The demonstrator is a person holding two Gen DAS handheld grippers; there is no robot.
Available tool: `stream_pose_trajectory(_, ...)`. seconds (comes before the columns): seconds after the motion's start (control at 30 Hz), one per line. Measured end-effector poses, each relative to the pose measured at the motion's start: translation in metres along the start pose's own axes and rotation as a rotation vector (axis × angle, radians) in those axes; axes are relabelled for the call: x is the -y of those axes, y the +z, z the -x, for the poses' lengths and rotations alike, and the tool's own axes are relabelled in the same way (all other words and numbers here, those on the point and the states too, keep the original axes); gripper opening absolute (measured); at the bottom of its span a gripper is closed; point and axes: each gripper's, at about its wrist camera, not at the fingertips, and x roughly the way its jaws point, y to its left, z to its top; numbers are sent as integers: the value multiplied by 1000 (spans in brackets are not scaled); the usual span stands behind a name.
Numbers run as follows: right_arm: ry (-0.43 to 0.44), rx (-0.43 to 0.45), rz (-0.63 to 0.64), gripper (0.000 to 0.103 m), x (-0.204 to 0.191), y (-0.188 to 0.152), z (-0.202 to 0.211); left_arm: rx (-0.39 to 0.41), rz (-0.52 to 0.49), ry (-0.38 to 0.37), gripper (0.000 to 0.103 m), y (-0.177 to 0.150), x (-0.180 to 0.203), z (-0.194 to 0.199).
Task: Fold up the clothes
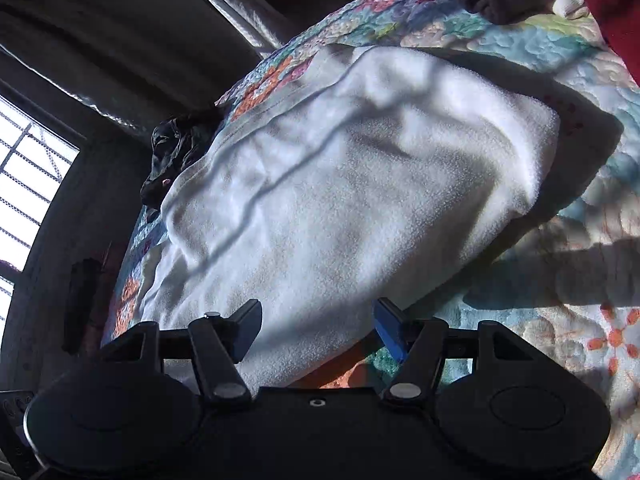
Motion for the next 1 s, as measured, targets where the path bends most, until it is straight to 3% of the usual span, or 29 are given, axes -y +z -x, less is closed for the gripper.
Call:
stream_pose_trajectory(0.1,-49,67,-45,68,29,11,3,-39,-36,58,70,5,22,-21)
stream_pose_trajectory(0.2,-24,79,-83,68,43,19,-3,-72,-85,64,70,3,41,-23)
stream_pose_trajectory(0.3,9,86,-121,71,55,28,-10,-98,-234,94,72,-3,68,-18)
stream_pose_trajectory(0.4,41,82,-160,71,66,36,-18,-106,-338,130,81,-8,88,-24)
stream_pose_trajectory(0.57,76,79,-174,80,66,48,-38,-131,-343,173,82,-14,89,-48)
stream_pose_trajectory(0.63,75,89,-140,72,60,51,-43,-129,-359,190,82,-17,87,-55)
stream_pose_trajectory(0.7,89,99,-63,37,50,55,-42,-128,-346,187,82,-16,84,-57)
stream_pose_trajectory(0.73,94,106,-22,30,44,56,-40,-128,-339,185,82,-16,83,-57)
stream_pose_trajectory(0.8,96,134,61,24,30,57,-32,-128,-323,181,82,-15,81,-57)
stream_pose_trajectory(1.0,123,166,296,22,-29,47,-10,-131,-238,149,82,-3,68,-42)
